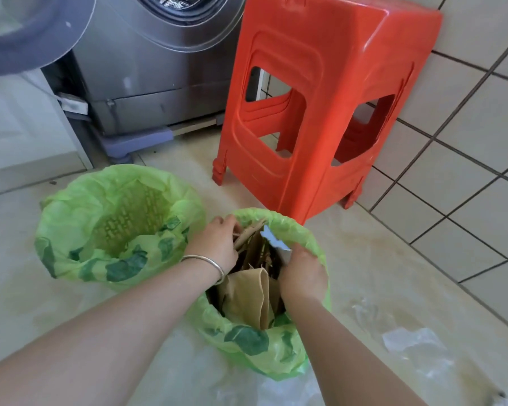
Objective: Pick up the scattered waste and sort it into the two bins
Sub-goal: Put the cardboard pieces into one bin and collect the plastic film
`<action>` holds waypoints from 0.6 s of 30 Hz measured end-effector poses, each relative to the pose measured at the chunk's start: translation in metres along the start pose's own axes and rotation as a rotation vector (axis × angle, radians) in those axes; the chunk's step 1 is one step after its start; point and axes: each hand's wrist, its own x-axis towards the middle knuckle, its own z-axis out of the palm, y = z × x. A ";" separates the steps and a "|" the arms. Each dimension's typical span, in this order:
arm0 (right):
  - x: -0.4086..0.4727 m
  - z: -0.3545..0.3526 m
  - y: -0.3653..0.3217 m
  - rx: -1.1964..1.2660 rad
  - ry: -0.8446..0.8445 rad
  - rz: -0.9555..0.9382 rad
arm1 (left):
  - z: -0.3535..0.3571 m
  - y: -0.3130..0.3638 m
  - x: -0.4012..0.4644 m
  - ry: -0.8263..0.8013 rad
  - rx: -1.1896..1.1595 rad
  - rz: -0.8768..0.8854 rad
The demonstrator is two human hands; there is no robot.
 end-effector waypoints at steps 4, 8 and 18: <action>0.005 0.003 -0.002 -0.056 -0.242 0.072 | 0.007 0.009 0.006 -0.278 0.316 -0.027; -0.001 0.004 -0.005 0.009 -0.317 0.103 | 0.012 0.013 0.011 -0.336 0.253 -0.091; -0.053 -0.055 0.024 0.291 -0.129 -0.149 | -0.026 0.039 -0.036 0.054 0.246 0.026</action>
